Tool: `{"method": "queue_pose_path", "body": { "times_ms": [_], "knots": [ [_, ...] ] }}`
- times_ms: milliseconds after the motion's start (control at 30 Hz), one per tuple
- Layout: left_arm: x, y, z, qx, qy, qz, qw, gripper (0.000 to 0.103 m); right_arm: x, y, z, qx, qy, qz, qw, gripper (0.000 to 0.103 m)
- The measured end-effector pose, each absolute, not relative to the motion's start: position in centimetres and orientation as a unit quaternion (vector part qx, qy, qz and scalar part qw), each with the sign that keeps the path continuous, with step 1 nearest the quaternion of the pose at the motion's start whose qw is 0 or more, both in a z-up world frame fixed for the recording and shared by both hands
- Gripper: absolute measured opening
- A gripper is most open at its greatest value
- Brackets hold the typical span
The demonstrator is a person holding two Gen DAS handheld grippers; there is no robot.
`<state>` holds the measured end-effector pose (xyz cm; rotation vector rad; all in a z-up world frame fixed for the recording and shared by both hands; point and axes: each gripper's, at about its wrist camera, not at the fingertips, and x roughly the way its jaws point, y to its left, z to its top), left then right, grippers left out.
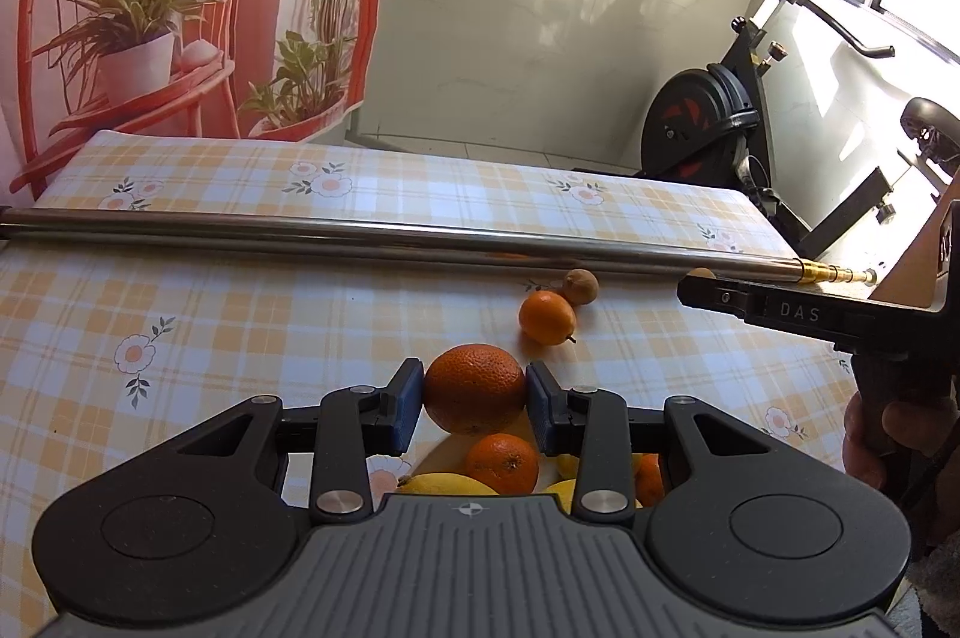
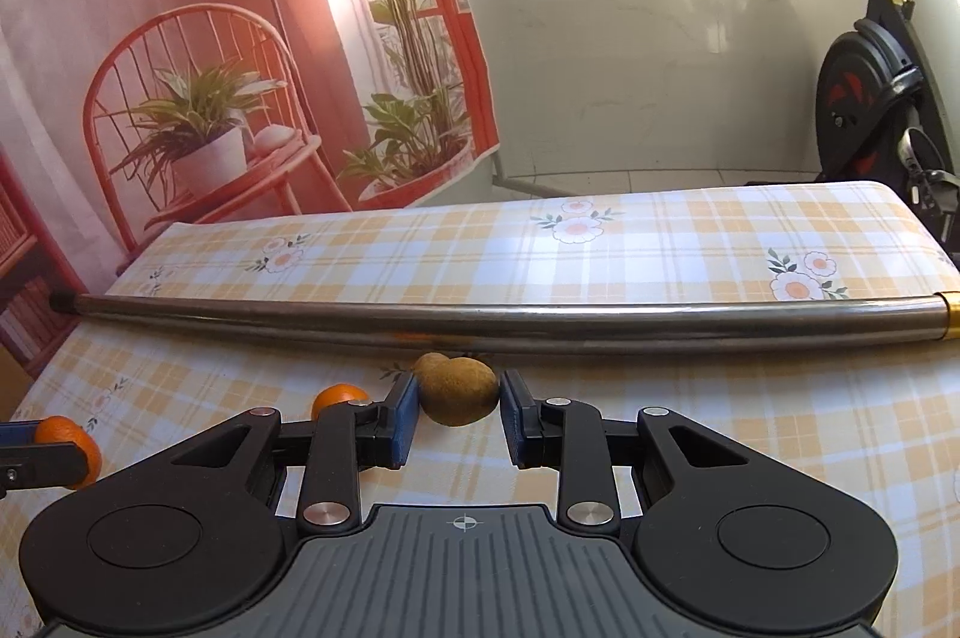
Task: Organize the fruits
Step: 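Carry the tangerine toward the plate while the right tool grasps a brown kiwi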
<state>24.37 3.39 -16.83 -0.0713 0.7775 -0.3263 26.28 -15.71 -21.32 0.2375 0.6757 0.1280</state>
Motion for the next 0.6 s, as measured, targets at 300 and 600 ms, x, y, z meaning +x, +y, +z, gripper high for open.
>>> {"method": "queue_pose_path", "body": {
  "times_ms": [300, 600],
  "knots": [
    [21.9, 3.3, -16.0, -0.033, 0.365, -0.16, 0.917, 0.039, 20.3, -15.3, -18.8, 0.127, 0.303, 0.057, 0.943, 0.027],
    [20.2, 3.7, -16.0, -0.038, 0.376, -0.164, 0.911, 0.039, 17.7, -14.1, -17.9, 0.126, 0.298, 0.067, 0.944, 0.027]
  ]
}}
